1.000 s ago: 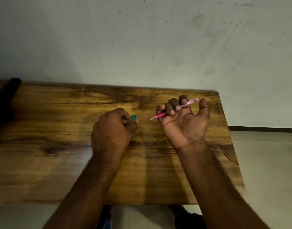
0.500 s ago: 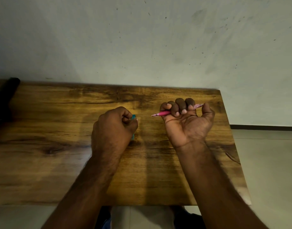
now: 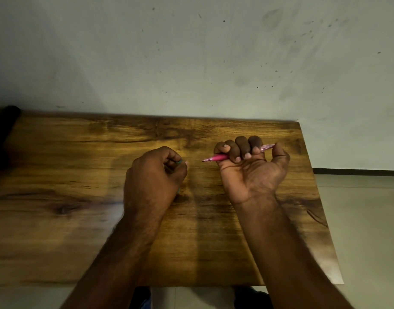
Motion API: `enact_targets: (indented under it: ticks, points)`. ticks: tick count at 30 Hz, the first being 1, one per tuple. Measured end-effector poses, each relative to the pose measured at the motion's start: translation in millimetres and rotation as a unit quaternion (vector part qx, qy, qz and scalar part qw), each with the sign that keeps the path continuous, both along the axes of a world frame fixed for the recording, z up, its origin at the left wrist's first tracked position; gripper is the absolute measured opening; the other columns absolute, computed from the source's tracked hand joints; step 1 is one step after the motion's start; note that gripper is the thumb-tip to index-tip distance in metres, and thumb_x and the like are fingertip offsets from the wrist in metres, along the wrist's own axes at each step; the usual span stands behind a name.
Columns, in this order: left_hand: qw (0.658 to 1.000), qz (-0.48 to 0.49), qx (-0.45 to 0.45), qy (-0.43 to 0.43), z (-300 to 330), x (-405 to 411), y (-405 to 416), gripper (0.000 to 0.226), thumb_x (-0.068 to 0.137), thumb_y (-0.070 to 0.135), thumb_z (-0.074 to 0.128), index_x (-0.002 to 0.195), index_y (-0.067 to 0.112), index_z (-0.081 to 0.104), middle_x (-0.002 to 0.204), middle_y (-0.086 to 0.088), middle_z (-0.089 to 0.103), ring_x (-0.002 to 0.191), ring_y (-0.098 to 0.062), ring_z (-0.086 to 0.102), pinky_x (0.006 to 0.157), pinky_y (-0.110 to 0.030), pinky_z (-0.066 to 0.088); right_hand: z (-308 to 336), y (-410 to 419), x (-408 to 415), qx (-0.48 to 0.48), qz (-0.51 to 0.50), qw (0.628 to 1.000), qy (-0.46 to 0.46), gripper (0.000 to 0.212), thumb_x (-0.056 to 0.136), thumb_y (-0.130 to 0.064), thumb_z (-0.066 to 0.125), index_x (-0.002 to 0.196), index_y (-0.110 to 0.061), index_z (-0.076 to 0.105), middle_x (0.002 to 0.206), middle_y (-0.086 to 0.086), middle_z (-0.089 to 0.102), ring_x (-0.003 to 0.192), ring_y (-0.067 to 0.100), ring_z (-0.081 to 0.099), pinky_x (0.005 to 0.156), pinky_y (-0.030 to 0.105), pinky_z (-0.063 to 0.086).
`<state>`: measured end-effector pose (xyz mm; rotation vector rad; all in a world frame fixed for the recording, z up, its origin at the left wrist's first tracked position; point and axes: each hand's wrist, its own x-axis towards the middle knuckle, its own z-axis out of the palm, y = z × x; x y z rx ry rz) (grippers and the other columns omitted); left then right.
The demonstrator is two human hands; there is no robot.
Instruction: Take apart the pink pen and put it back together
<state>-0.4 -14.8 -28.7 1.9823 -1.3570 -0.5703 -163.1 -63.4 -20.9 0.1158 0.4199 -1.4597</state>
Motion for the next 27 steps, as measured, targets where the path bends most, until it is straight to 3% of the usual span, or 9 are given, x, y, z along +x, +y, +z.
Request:
enact_targets:
  ticks: [27]
  points:
    - [1.000, -0.020, -0.009, 0.007, -1.1, 1.8, 0.3, 0.015, 0.084, 0.039, 0.081, 0.087, 0.039, 0.066, 0.074, 0.023, 0.066, 0.069, 0.007, 0.063, 0.067, -0.037, 0.063, -1.8, -0.3, 4.3, -0.010, 0.014, 1.000, 0.023, 0.048, 0.087, -0.053, 0.042, 0.058, -0.015, 0.040, 0.052, 0.001, 0.029, 0.050, 0.018, 0.028, 0.062, 0.032, 0.038]
